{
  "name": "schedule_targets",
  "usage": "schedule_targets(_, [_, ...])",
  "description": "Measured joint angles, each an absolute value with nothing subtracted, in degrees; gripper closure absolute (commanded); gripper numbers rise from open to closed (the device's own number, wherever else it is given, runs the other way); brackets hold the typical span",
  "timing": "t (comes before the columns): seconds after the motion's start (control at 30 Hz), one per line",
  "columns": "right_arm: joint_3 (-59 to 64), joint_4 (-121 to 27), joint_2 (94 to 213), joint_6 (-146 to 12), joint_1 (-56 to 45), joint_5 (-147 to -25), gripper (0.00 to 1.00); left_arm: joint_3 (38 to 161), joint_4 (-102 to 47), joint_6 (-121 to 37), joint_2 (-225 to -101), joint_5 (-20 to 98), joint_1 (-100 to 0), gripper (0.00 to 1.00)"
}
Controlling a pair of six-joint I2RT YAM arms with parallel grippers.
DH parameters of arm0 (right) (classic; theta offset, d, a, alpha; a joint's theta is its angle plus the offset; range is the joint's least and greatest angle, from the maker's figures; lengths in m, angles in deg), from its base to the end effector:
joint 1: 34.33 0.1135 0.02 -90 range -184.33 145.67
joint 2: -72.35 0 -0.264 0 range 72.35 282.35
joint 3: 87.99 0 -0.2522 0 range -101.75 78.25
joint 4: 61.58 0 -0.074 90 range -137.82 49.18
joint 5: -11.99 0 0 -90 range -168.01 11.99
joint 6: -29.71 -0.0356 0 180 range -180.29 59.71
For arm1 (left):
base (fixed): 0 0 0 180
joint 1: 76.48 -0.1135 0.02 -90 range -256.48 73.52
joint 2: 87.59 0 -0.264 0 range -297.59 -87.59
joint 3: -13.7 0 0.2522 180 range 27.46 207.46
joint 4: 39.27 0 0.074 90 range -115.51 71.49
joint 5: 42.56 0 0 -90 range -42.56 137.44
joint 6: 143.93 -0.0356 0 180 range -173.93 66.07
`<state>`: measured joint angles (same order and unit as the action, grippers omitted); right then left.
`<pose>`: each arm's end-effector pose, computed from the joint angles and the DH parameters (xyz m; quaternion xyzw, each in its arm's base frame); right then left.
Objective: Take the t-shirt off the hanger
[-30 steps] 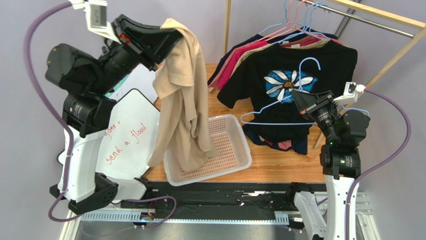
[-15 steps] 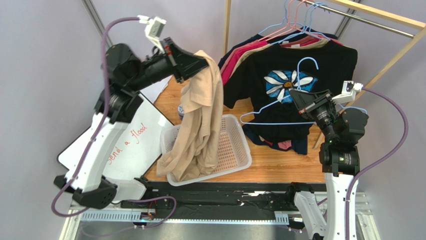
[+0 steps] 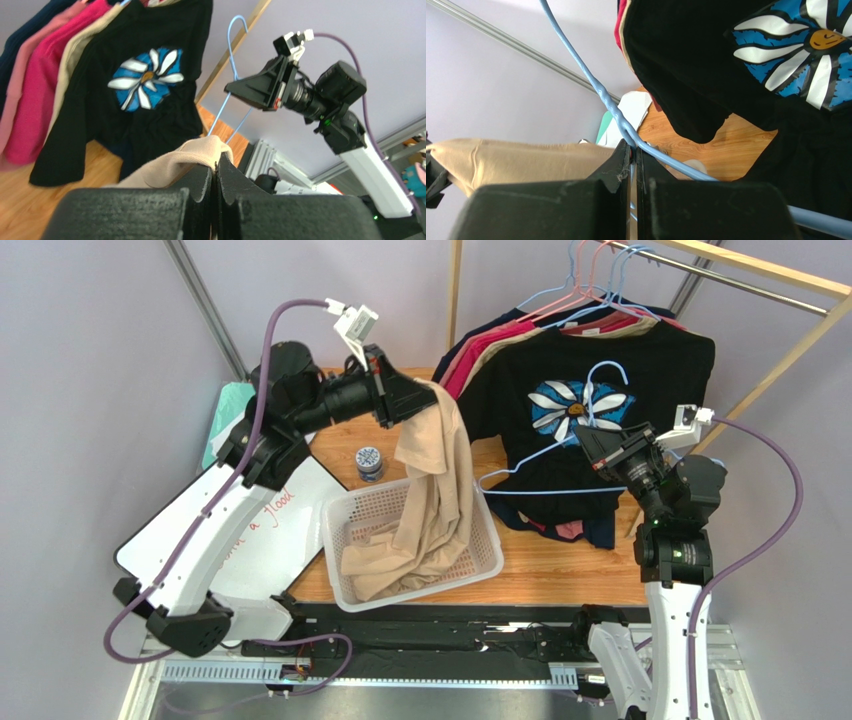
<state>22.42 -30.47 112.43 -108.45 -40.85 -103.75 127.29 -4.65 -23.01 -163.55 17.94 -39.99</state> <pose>0.1443 -0.0009 0.4047 0.1830 0.6921 0.3908 0.5785 0.1990 -0.1690 0.5291 0.2168 0.6558 -0.5351 0.4864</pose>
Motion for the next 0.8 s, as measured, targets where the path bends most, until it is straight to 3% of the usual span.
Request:
schedule_targets(0.53, [25.7,-31.4,113.5,-107.7,-34.1,-108.2,1.00,79.5,1.2,-25.0,-133.6,38.3,-40.0,1.00])
schedule_targets(0.8, [29.7,-30.5,107.5,-108.7,-32.9,-109.2,1.00,66.4,0.8,-19.6,-130.3,40.6,-40.0,1.00])
